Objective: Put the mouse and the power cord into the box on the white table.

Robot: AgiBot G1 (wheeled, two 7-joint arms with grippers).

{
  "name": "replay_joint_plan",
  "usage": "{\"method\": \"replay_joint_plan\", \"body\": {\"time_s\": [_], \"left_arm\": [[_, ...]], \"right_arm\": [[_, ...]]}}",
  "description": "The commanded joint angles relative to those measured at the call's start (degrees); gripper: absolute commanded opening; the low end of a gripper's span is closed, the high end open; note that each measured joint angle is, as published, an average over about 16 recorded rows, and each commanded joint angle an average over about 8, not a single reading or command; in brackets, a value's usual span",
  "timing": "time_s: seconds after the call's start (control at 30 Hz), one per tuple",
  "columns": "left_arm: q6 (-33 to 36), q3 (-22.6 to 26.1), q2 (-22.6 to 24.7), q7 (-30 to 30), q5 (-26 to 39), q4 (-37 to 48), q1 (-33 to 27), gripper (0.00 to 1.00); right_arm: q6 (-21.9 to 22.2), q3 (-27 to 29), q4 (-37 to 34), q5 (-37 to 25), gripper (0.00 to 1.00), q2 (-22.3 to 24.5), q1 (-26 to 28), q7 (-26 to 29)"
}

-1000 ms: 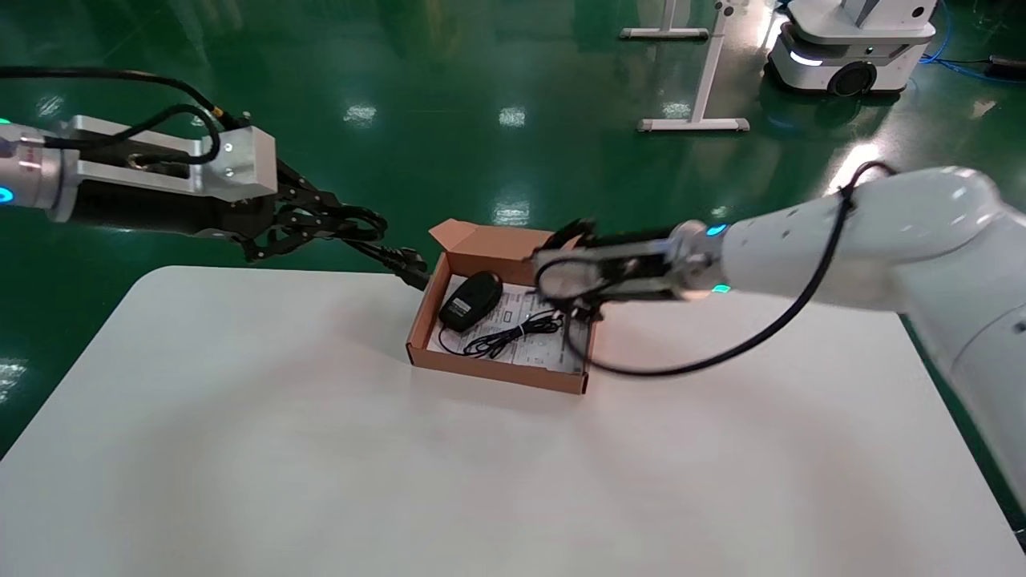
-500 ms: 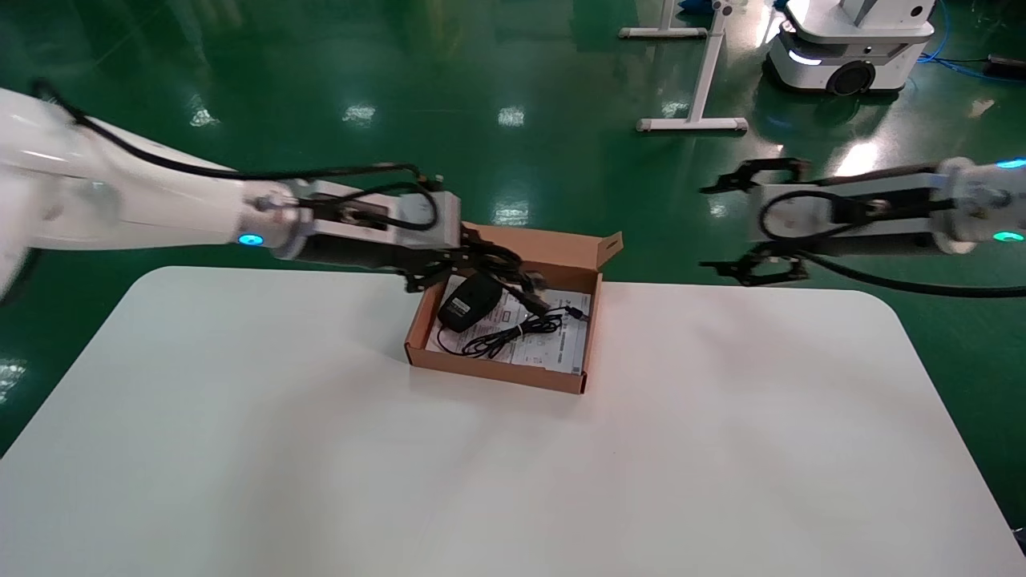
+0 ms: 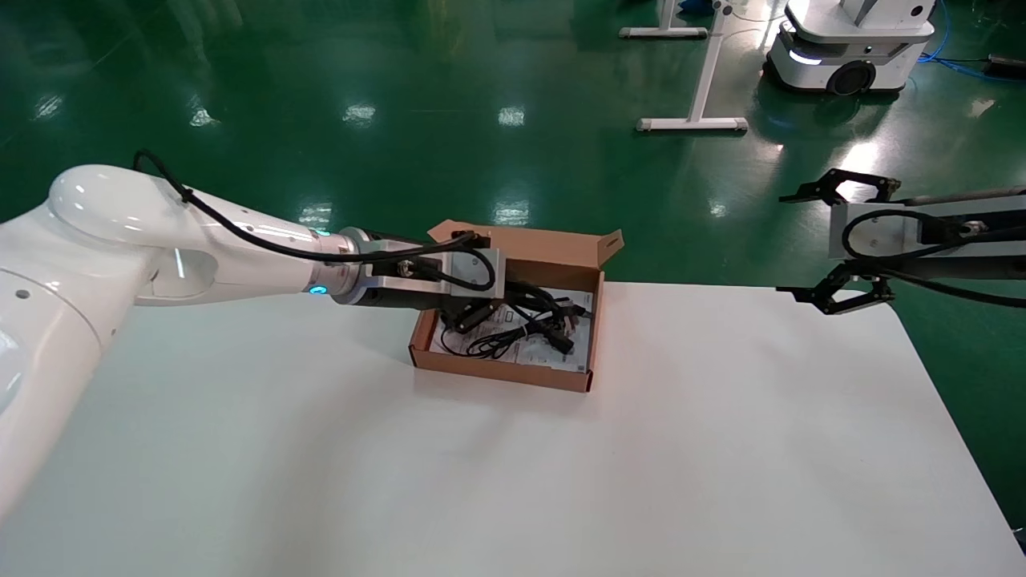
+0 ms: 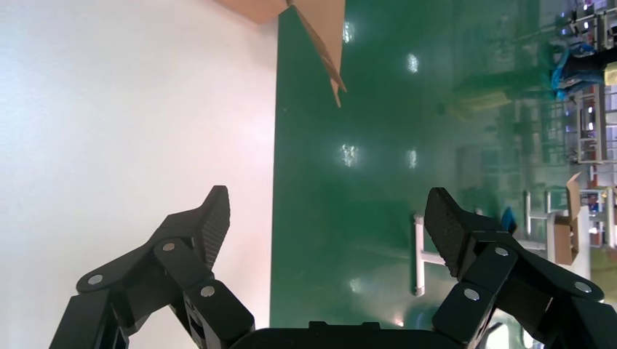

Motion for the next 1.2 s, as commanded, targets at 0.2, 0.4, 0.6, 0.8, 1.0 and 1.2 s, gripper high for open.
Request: {"method": "replay_joint_plan", "body": {"time_s": [0.2, 0.4, 0.6, 0.8, 1.0, 1.2], "left_arm": [[-0.9, 0.7, -0.2, -1.1, -0.2, -1.8, 0.9, 1.0], [0.2, -0.8, -2.3, -3.9, -2.3, -5.3, 3.1, 1.0], [2.7, -3.8, -6.5, -8.8, -6.0, -11.4, 6.6, 1.0], [5.4, -6.9, -10.8, -13.9, -9.9, -17.8, 10.3, 1.0], [8.0, -10.0, -15.1, -19.0, -13.8, -24.2, 14.0, 1.0], [10.6, -13.1, -19.4, -24.1, -17.7, -30.5, 17.7, 1.0]], "right_arm": [[-1.6, 0.5, -0.9, 0.8, 1.0, 1.6, 0.2, -0.4], [-2.5, 2.2, 1.9, 2.2, 1.0, 2.7, -1.7, 2.2], [-3.5, 5.7, 8.9, 5.1, 1.0, 4.4, -6.2, 8.5], [-4.6, 9.5, 16.3, 8.2, 1.0, 6.2, -11.0, 15.0], [-5.6, 13.1, 23.6, 11.2, 1.0, 7.9, -15.8, 21.5], [-6.6, 16.8, 30.9, 14.2, 1.0, 9.7, -20.5, 28.0]]}}
